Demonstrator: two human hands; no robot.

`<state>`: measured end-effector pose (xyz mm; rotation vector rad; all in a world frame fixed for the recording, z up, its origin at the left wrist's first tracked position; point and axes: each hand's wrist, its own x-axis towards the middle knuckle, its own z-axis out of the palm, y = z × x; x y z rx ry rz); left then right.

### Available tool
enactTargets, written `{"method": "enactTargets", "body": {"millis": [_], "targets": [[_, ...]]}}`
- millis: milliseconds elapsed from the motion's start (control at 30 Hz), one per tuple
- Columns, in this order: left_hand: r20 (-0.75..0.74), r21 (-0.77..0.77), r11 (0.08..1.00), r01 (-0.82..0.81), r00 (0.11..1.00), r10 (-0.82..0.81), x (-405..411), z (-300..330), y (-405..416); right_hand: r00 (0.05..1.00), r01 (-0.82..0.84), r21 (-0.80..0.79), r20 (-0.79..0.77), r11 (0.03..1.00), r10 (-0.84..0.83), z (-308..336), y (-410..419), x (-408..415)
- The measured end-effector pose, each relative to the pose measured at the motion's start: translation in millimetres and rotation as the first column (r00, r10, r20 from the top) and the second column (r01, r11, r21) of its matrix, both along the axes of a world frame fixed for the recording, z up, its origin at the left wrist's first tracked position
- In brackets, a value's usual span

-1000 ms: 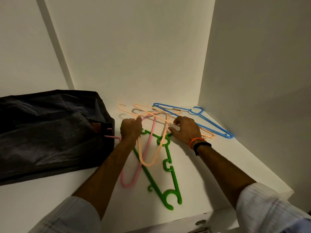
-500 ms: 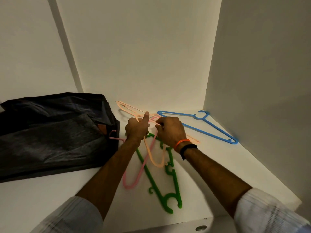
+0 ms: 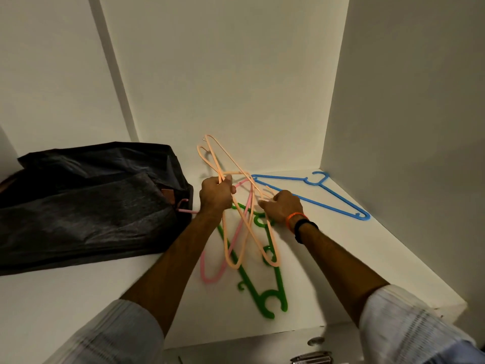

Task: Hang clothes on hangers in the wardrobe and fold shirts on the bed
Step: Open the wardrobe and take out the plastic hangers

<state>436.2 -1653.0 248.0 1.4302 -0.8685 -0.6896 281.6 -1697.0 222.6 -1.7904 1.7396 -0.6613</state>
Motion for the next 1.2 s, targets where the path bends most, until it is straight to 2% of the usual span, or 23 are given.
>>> {"method": "enactTargets", "body": {"millis": [100, 200, 300, 367, 400, 433, 500, 567, 667, 733, 867, 967, 1067, 1133, 1200], "targets": [[-0.001, -0.014, 1.000, 0.020, 1.000, -0.020, -0.6, 1.4, 2.5, 0.985, 0.011, 0.099, 0.171, 0.995, -0.028, -5.9, -3.7, 0.5], [0.000, -0.016, 1.000, -0.014, 1.000, 0.014, -0.1, -0.6, 3.0, 0.919, 0.071, 0.101, 0.380, 0.992, -0.104, -2.0, -0.3, -0.4], [0.013, 0.020, 0.995, -0.100, 0.995, 0.100, 1.5, -1.3, 1.8, 0.730, 0.148, 0.073, 0.665, 0.986, -0.158, 16.2, 5.4, -5.1], [-0.014, 0.014, 0.992, -0.128, 0.992, 0.128, 2.5, -0.7, 1.1, 0.615, 0.192, 0.008, 0.778, 0.981, -0.127, 32.0, 6.2, -7.8], [-0.027, 0.002, 0.991, -0.136, 0.990, 0.136, 2.3, 0.2, 1.1, 0.596, 0.209, -0.036, 0.797, 0.977, -0.098, 41.1, 7.8, -8.5], [-0.029, -0.010, 0.990, -0.142, 0.989, 0.142, 1.8, 1.2, 0.6, 0.608, 0.216, -0.084, 0.791, 0.973, -0.067, 48.7, 9.1, -8.6], [-0.036, -0.029, 0.990, -0.136, 0.990, 0.135, -0.8, 4.5, 1.2, 0.692, 0.203, -0.201, 0.722, 0.958, 0.005, 58.3, 12.2, -6.0], [-0.050, -0.041, 0.997, -0.071, 0.996, 0.069, -6.1, 9.0, 3.3, 0.789, 0.151, -0.302, 0.610, 0.941, 0.069, 62.0, 18.2, 1.5], [-0.017, -0.066, 0.996, 0.055, 0.998, -0.056, -15.9, 15.9, 3.3, 0.899, 0.023, -0.369, 0.414, 0.929, 0.142, 56.8, 31.1, 20.8], [-0.007, -0.050, 0.993, 0.104, 0.994, -0.105, -22.3, 19.5, 2.1, 0.912, -0.081, -0.399, 0.341, 0.913, 0.230, 50.9, 41.1, 32.7], [-0.011, -0.005, 0.999, 0.036, 0.999, -0.036, -20.4, 21.8, -1.5, 0.894, -0.228, -0.439, 0.258, 0.869, 0.366, 45.2, 49.1, 37.4], [-0.038, 0.022, 0.999, 0.026, 0.999, -0.025, -15.1, 20.7, -6.2, 0.854, -0.298, -0.384, 0.302, 0.874, 0.424, 46.5, 44.9, 25.9], [-0.112, 0.012, 0.999, 0.048, 0.993, -0.047, -23.1, 24.8, -10.3, 0.854, -0.242, -0.340, 0.370, 0.909, 0.366, 41.5, 30.4, 9.3], [-0.213, -0.014, 0.994, 0.109, 0.971, -0.110, -35.6, 30.4, -9.1, 0.912, -0.144, -0.335, 0.321, 0.931, 0.256, 33.6, 16.9, -7.2], [-0.254, -0.042, 0.981, 0.187, 0.948, -0.192, -48.4, 34.1, -10.1, 0.971, -0.063, -0.320, 0.200, 0.945, 0.133, 25.3, 5.5, -29.5]]}}
